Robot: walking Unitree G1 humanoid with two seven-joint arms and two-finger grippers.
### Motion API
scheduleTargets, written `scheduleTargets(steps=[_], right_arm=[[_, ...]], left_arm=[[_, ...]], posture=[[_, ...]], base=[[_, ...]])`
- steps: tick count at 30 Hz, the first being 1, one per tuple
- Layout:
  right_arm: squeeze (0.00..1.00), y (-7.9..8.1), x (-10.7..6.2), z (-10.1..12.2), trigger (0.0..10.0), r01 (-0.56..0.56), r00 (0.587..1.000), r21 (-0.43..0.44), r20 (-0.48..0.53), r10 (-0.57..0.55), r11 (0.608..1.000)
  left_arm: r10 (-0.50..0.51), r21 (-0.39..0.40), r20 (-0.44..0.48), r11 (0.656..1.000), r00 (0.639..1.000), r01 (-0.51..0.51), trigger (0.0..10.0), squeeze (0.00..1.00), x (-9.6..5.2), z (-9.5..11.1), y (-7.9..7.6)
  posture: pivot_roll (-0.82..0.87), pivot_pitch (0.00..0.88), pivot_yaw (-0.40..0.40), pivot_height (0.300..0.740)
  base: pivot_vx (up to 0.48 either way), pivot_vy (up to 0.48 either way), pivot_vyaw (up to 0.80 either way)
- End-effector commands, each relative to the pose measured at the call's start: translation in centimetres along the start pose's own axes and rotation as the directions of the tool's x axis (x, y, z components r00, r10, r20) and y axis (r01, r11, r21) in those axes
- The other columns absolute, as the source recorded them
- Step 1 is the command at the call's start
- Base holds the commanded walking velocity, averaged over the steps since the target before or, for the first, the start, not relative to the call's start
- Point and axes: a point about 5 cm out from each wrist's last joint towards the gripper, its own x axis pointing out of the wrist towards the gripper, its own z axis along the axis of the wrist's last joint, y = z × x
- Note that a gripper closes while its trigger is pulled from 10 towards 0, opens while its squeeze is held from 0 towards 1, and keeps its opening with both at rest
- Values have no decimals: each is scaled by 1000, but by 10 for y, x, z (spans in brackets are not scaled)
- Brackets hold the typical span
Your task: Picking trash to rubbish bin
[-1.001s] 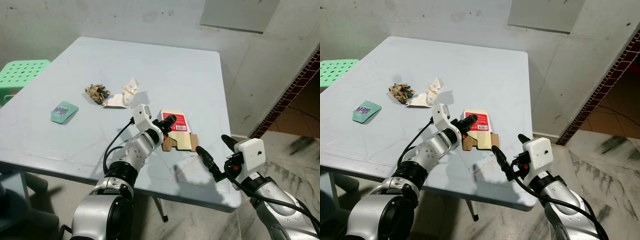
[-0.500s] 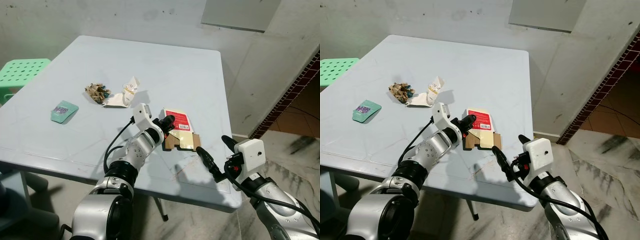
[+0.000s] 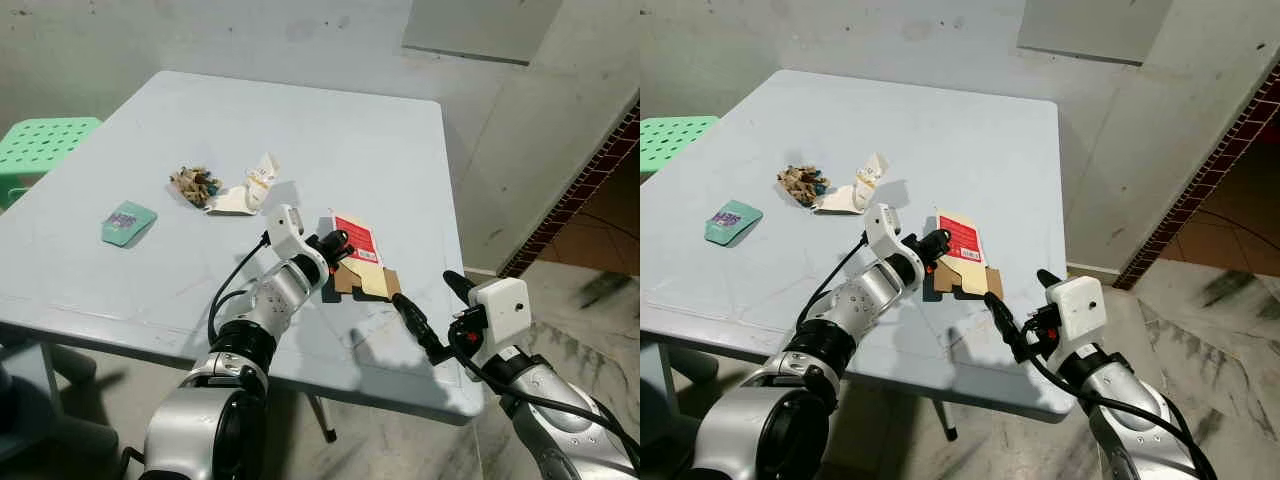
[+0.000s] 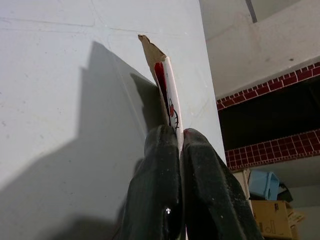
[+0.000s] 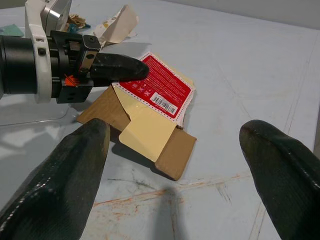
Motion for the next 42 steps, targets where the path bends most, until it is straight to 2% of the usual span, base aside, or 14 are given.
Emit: scheduleTargets(steps=[1, 10, 16, 18, 19, 20, 21, 26, 28, 30, 35, 39, 41, 42], right_arm=[[0, -1, -1, 4, 10000, 4, 1000, -14, 6, -4, 1000], [0, 1, 1, 2, 10000, -1, 1000, -11, 7, 1, 1000], [0, 3, 5, 1, 10000, -11, 1000, -7, 11, 11, 1000], [0, 3, 6, 1, 10000, -14, 1000, -8, 13, 14, 1000], [0, 3, 8, 1, 10000, -14, 1000, -7, 16, 14, 1000], [0, 3, 8, 1, 10000, -15, 1000, -7, 18, 15, 1000], [0, 3, 9, 2, 10000, -14, 1000, -5, 21, 14, 1000], [0, -2, 20, 7, 10000, 42, 997, 3, 68, -42, 999], [0, -4, 22, 8, 10000, 66, 994, 7, 84, -67, 998], [0, -8, 26, 11, 10000, 124, 986, 12, 111, -125, 992], [0, -14, 29, 12, 10000, 186, 974, 27, 129, -188, 982], [0, -20, 31, 13, 10000, 236, 958, 53, 156, -241, 970], [0, -22, 32, 13, 10000, 246, 954, 56, 161, -252, 968], [0, -26, 33, 15, 10000, 284, 938, 73, 185, -292, 956]], left_arm=[[-132, -53, -71, 990, 989, 128, 0, 0, 14, -34, -50], [-207, -17, -13, 978, 978, 207, 0, 0, 12, -21, -57], [-255, 121, 82, 962, 963, 244, 0, 0, 5, 4, -61], [-265, 174, 124, 955, 956, 242, 1843, 0, 2, 14, -60], [-272, 216, 131, 946, 953, 240, 7294, 0, -1, 18, -60], [-277, 245, 132, 940, 952, 239, 7294, 0, -2, 20, -60], [-277, 292, 120, 928, 953, 232, 10000, 0, -3, 21, -59], [-264, 474, 195, 869, 945, 144, 10000, 0, -21, 40, -49], [-255, 502, 214, 857, 943, 117, 10000, 0, -26, 43, -45], [-251, 596, 273, 802, 929, 42, 10000, 0, -38, 53, -38], [-226, 605, 315, 796, 922, -12, 10000, 0, -51, 61, -30], [-205, 679, 374, 724, 905, -116, 10000, 0, -71, 71, -22], [-196, 685, 386, 715, 901, -138, 10000, 0, -74, 73, -20], [-174, 687, 428, 700, 887, -195, 10000, 0, -82, 76, -16]], posture=[[-177, 123, -18, 740], [-161, 111, -22, 740], [-149, 106, -27, 740], [-134, 96, -33, 740], [-134, 96, -33, 740], [-134, 96, -33, 740], [-128, 94, -36, 740], [-98, 75, -44, 740], [-90, 70, -47, 740], [-79, 60, -49, 740], [-65, 46, -53, 740], [-53, 32, -57, 740], [-48, 25, -58, 740], [-41, 12, -60, 740]], base=[[0, 0, 0], [0, 0, 0], [0, 0, 0], [0, 0, 0], [0, 0, 0], [0, 0, 0], [0, 0, 0], [0, 0, 0], [0, 0, 0], [0, 0, 0], [0, 0, 0], [0, 0, 0], [0, 0, 0], [0, 0, 0]])
